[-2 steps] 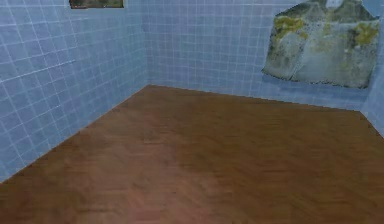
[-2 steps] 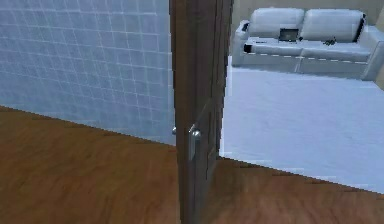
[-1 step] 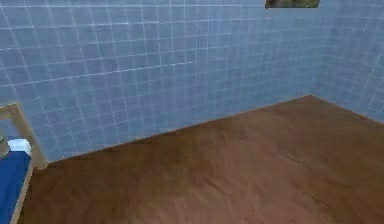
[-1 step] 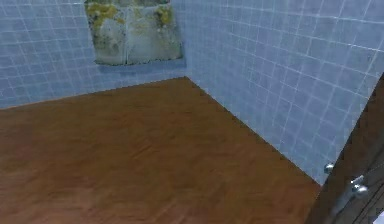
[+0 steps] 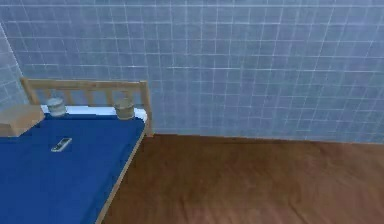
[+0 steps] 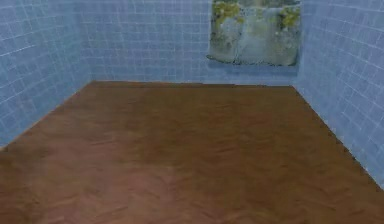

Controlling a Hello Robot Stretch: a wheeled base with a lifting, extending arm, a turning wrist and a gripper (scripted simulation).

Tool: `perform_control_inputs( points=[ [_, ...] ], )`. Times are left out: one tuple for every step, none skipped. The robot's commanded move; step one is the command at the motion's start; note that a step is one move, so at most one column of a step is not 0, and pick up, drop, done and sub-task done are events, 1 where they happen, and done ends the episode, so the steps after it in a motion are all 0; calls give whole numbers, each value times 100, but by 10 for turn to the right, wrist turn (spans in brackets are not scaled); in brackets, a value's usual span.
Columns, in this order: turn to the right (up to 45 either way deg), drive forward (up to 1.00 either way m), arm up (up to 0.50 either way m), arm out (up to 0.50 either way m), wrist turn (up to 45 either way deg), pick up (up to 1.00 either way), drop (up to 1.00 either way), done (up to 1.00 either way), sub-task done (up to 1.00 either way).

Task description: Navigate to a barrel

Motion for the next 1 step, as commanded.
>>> perform_control_inputs(
  points=[
    [0, 100, 0, 0, 0, 0, 0, 0, 0]
  ],
)
